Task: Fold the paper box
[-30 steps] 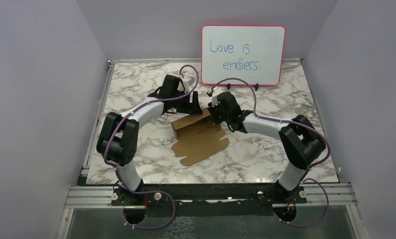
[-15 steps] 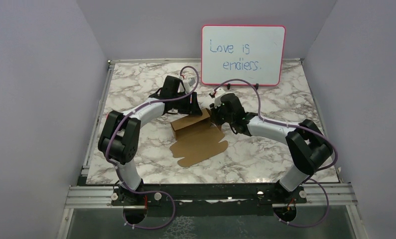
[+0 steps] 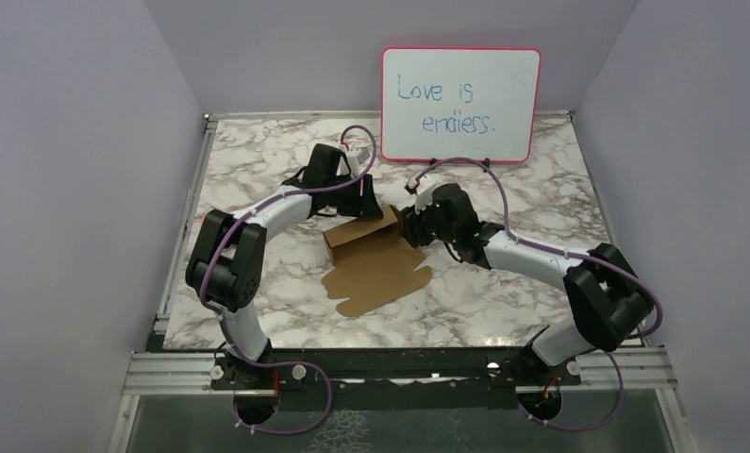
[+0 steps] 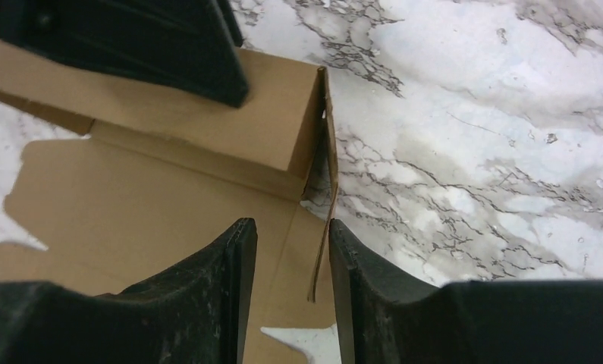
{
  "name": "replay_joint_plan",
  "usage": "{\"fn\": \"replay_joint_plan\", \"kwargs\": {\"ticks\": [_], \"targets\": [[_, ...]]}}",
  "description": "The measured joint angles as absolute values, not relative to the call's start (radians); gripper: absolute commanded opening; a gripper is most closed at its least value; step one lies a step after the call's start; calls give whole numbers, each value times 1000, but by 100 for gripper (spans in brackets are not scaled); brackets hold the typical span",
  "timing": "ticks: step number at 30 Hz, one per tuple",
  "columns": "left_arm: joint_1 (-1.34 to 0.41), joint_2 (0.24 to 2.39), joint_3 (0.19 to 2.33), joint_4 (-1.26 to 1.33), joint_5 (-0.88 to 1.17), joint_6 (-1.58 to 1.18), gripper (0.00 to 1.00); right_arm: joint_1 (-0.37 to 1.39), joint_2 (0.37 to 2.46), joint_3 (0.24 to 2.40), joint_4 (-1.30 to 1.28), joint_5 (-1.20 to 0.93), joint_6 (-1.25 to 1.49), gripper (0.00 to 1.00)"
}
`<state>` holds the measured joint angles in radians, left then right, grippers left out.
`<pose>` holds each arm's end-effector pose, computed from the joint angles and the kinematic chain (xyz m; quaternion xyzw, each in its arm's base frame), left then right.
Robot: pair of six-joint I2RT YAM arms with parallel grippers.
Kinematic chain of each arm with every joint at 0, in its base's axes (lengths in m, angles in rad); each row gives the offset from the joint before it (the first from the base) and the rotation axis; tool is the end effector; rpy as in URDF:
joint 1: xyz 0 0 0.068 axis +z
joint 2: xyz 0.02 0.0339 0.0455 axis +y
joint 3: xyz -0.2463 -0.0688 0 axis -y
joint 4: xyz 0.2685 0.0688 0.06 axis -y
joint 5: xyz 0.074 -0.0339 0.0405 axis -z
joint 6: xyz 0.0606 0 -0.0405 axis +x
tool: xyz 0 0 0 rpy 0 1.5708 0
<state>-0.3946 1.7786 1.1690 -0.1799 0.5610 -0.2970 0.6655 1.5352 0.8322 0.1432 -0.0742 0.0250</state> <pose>0.3694 -0.1887 0.1610 0.1486 0.8823 -0.3649 0.2575 0.2873 0.2312 0.1604 -0.2923 0.8242 0.1943 0.4444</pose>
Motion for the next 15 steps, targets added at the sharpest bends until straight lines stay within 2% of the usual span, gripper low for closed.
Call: {"fn": "replay_joint_plan", "kwargs": {"ticks": [4,10,15], "targets": [[-395,1779,1168,-180,561,-299,52,619,1469,794,160,-158,25,52],[-395,1779,1168,-180,562,-299,53,506,1374,775,216,-220,34,52],[-395,1779,1168,-180,563,-299,53,383,1382,778,242,-233,52,52]]}}
